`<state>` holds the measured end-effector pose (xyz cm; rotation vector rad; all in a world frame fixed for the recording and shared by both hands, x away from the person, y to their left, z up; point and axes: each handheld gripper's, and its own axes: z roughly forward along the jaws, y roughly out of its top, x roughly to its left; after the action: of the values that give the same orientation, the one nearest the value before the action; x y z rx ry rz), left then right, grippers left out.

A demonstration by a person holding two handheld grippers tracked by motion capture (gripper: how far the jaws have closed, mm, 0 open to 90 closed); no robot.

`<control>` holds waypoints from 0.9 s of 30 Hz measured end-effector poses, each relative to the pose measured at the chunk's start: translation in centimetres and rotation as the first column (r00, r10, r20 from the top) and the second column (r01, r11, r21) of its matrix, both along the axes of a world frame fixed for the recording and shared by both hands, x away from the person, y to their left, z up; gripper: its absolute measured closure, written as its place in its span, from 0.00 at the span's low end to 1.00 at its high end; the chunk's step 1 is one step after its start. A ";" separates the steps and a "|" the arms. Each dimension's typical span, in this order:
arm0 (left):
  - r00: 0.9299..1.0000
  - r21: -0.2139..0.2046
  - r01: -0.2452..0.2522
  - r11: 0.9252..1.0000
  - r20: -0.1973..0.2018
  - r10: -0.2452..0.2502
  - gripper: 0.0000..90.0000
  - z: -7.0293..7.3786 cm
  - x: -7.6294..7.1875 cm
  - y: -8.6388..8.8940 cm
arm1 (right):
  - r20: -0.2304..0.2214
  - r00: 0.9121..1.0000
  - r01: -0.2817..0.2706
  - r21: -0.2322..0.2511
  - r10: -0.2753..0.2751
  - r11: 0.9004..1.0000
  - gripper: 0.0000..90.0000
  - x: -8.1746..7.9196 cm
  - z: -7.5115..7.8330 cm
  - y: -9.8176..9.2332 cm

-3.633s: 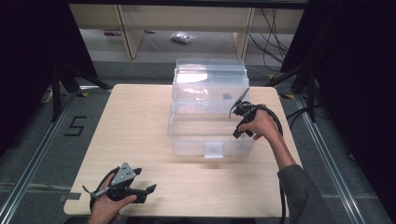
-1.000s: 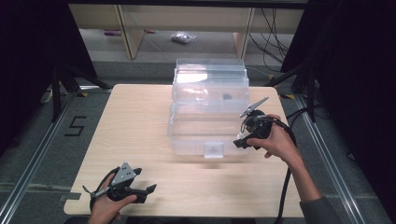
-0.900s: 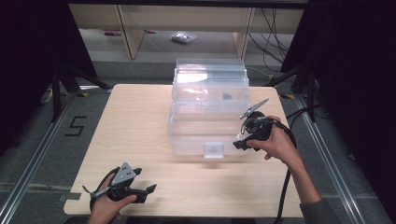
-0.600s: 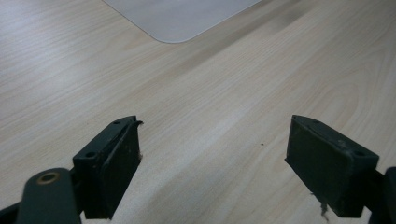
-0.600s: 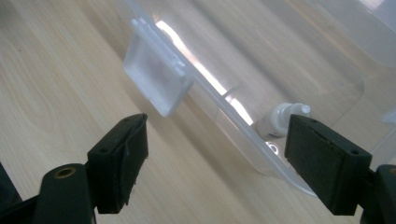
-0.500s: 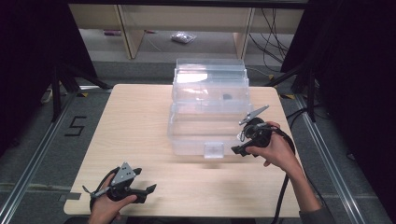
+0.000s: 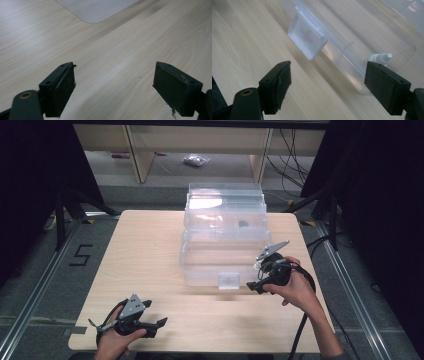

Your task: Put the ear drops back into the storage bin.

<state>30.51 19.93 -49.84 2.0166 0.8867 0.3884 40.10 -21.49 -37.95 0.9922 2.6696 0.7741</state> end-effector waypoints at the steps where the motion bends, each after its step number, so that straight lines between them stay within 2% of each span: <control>1: 1.000 0.000 -0.001 1.000 -0.001 0.001 0.19 0.0 0.0 0.0 | -0.004 1.000 -0.006 0.005 0.006 1.000 0.25 -0.1 0.0 -0.1; 2: 1.000 0.000 -0.001 1.000 -0.001 0.001 0.19 0.0 0.0 0.0 | 0.013 1.000 -0.006 0.008 0.006 1.000 0.25 -0.2 -0.1 0.0; 3: 1.000 -0.006 -0.003 1.000 -0.002 0.003 0.19 0.0 0.0 0.0 | 0.000 1.000 0.013 0.000 -0.013 1.000 0.25 -0.4 -0.1 0.1; 4: 1.000 -0.005 -0.003 1.000 -0.002 0.003 0.19 0.0 0.0 0.0 | 0.023 1.000 -0.008 -0.003 0.009 1.000 0.25 -0.3 -0.2 0.0; 5: 1.000 -0.009 -0.002 1.000 0.001 0.002 0.19 0.0 0.0 0.0 | 0.000 1.000 0.006 0.001 -0.006 1.000 0.25 -0.6 -0.2 0.1; 6: 1.000 -0.010 -0.002 1.000 0.002 0.002 0.19 0.0 0.0 0.0 | 0.018 1.000 -0.012 0.001 0.012 1.000 0.25 -0.5 -0.3 0.1; 9: 1.000 -0.005 -0.003 1.000 -0.001 0.003 0.19 0.0 0.0 0.0 | 0.007 1.000 0.004 0.002 -0.004 1.000 0.25 -0.9 -0.4 0.1; 10: 1.000 -0.004 -0.003 1.000 -0.001 0.003 0.19 0.0 0.0 0.0 | 0.016 1.000 -0.010 0.006 0.010 1.000 0.25 -0.9 -0.4 0.1; 12: 1.000 -0.005 -0.004 1.000 0.000 0.004 0.19 0.0 0.0 0.0 | 0.008 1.000 0.008 0.009 -0.008 1.000 0.25 -1.2 -0.5 0.2; 14: 1.000 -0.005 -0.004 1.000 0.000 0.004 0.19 0.0 0.0 0.0 | 0.018 1.000 -0.014 0.010 0.014 1.000 0.25 -1.3 -0.6 0.1; 15: 1.000 0.001 -0.001 1.000 0.001 0.001 0.19 0.0 0.0 0.0 | 0.013 1.000 0.009 0.008 -0.009 1.000 0.25 -1.6 -0.6 0.2; 16: 1.000 0.002 -0.001 1.000 0.001 0.001 0.19 0.0 0.0 0.0 | 0.032 0.999 -0.012 0.009 0.012 1.000 0.24 -1.5 -0.8 0.2; 17: 1.000 0.001 -0.001 1.000 0.001 0.001 0.19 0.0 0.0 0.0 | 0.020 1.000 -0.014 0.011 0.013 1.000 0.24 -1.7 -0.7 0.2; 18: 1.000 0.001 -0.001 1.000 0.001 0.001 0.19 0.0 0.0 0.0 | 0.034 0.999 -0.028 0.021 0.027 0.999 0.24 -1.7 -0.9 0.2; 19: 1.000 0.001 -0.001 1.000 0.001 0.001 0.19 0.0 0.0 0.0 | 0.024 1.000 -0.008 0.006 0.008 1.000 0.24 -1.8 -0.9 0.3; 22: 1.000 0.001 -0.002 1.000 0.001 0.002 0.19 0.0 0.0 0.0 | 0.016 1.000 -0.025 0.026 0.025 0.999 0.24 -2.0 -1.1 0.3; 23: 1.000 0.002 -0.002 1.000 0.001 0.002 0.19 0.0 0.0 0.0 | 0.036 0.998 -0.047 0.028 0.046 0.999 0.24 -1.9 -1.2 0.3; 25: 1.000 0.001 -0.002 1.000 0.002 0.002 0.19 0.0 0.0 0.0 | 0.033 0.998 -0.057 0.030 0.056 0.998 0.24 -2.0 -1.4 0.3; 26: 1.000 0.001 -0.002 1.000 0.002 0.002 0.19 0.0 0.0 0.0 | 0.028 0.999 -0.033 0.020 0.033 0.999 0.24 -2.2 -1.4 0.3; 27: 1.000 0.001 -0.001 1.000 0.002 0.001 0.19 0.0 0.0 0.0 | 0.022 0.999 -0.037 0.029 0.037 0.999 0.24 -2.3 -1.5 0.4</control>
<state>30.51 19.97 -49.82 2.0168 0.8869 0.3917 37.79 -21.14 -39.42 0.9384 2.6730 0.8289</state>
